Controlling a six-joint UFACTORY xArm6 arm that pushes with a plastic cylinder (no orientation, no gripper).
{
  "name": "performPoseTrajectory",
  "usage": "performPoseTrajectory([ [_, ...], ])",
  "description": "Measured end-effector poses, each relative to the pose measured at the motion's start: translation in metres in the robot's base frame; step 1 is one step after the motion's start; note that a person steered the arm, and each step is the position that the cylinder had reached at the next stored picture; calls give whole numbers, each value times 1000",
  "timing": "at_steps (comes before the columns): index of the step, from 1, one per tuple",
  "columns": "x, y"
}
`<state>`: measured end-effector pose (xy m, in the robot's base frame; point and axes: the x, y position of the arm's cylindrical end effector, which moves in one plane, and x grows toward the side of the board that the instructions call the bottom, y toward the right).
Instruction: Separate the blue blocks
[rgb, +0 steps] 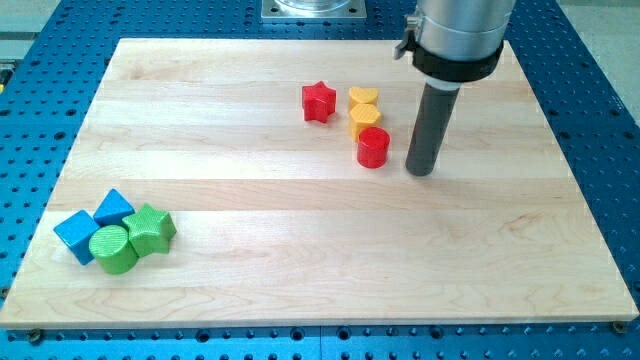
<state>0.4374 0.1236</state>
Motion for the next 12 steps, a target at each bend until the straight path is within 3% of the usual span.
performPoseTrajectory([
  [1, 1, -45],
  [3, 47, -20],
  [5, 181, -138],
  [7, 177, -207],
  [9, 160, -361],
  [10, 125, -369],
  [11, 79, -309],
  [12, 51, -303],
])
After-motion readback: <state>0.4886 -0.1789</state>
